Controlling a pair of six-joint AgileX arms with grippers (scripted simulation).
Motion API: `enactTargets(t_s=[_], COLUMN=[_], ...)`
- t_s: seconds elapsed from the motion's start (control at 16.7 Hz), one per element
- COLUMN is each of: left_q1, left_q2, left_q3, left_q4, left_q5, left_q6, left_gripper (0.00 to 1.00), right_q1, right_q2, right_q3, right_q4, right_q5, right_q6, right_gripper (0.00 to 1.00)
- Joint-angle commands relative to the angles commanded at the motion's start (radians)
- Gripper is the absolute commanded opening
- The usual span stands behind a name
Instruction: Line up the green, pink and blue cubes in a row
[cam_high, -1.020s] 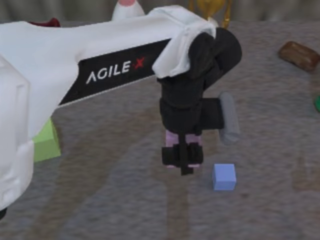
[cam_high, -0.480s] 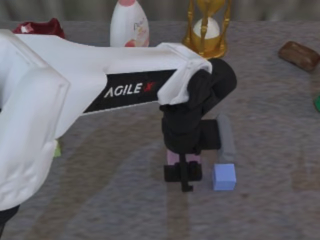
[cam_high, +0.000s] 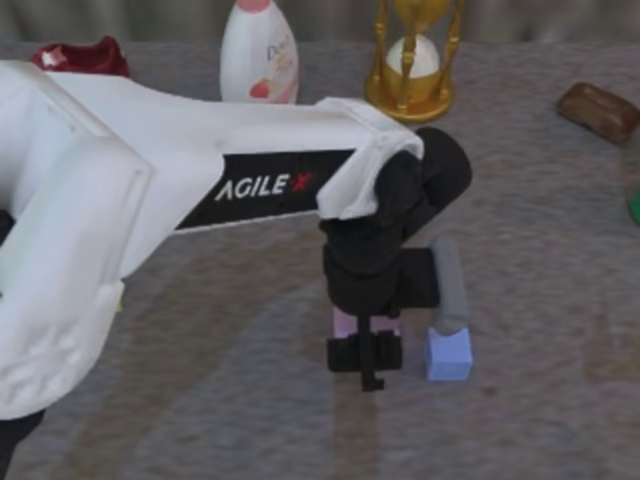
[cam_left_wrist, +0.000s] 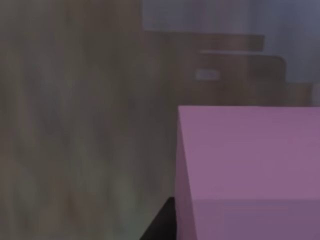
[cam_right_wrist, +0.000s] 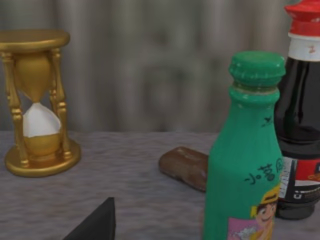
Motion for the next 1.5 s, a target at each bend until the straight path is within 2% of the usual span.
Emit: enactTargets(t_s=[0.6,1.2,1.5], left_q1=[0.0,0.003,0.016], left_q2=[0.0,-0.002,-0.04], left_q3=[0.0,0.003,0.11], left_q4=[0.0,-0.004,-0.154], left_q5=[0.0,0.0,-0.001], left_q6=[0.0,0.0,-0.002], left_gripper=[0.98,1.0,1.0], right_q1=[0.0,0.0,0.0], right_q2=[0.0,0.0,0.0], right_q3=[0.0,0.0,0.0], right_q4=[0.0,0.0,0.0], right_q5=[0.0,0.0,0.0], right_q6=[0.0,0.0,0.0], right_gripper=[1.0,1.0,1.0])
